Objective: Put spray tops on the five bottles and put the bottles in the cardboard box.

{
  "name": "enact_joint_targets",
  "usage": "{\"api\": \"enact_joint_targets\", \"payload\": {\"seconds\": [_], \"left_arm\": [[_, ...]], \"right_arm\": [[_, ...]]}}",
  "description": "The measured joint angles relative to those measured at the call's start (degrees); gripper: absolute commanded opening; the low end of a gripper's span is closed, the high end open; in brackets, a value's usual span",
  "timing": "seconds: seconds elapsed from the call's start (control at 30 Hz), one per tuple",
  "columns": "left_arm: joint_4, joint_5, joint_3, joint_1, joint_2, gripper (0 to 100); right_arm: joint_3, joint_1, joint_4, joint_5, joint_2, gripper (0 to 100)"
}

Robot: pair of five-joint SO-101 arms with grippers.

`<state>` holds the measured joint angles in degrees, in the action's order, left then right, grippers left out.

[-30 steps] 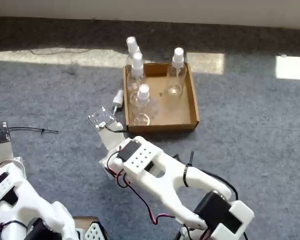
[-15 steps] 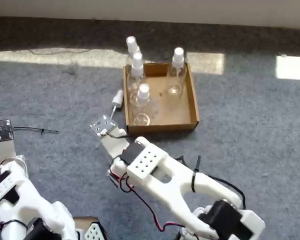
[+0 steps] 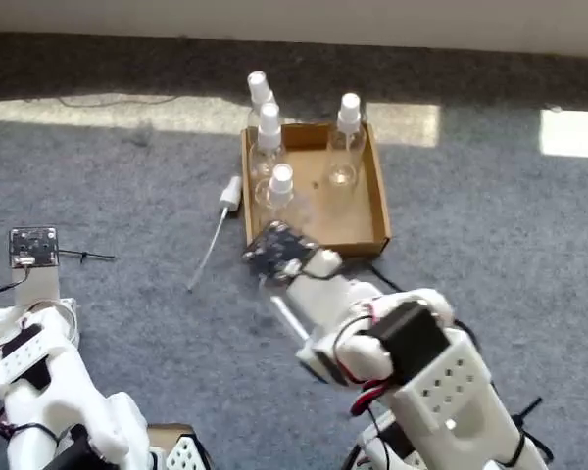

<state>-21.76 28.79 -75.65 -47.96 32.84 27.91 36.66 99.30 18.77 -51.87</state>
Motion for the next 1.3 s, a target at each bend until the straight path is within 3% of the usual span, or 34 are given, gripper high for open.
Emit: {"api": "enact_joint_targets", "payload": {"seconds": [0.23, 0.4, 0.57, 0.83, 1.07, 1.3], "left_arm": [[-14.8, -4.9, 8.1, 9.1, 0.0, 21], [-27.6, -10.3, 20.7, 18.5, 0.0, 21], [-35.2, -15.3, 31.8, 28.3, 0.0, 21], [-38.4, -18.7, 44.0, 38.3, -9.1, 21], [-38.7, -15.1, 49.7, 44.7, -28.8, 21], [-37.7, -14.9, 49.9, 49.3, -37.8, 20]], "right_arm": [[4.1, -34.4, -6.9, 12.7, -1.5, 0.9], [17.5, -48.4, -23.9, 14.2, -1.5, 0.9], [29.2, -51.6, -36.6, 14.2, -1.5, 0.9], [32.3, -56.2, -44.0, 14.2, 7.6, 0.9], [24.4, -57.1, -44.8, 14.3, 27.9, 0.9], [14.3, -57.1, -44.8, 14.3, 41.6, 1.4]]}}
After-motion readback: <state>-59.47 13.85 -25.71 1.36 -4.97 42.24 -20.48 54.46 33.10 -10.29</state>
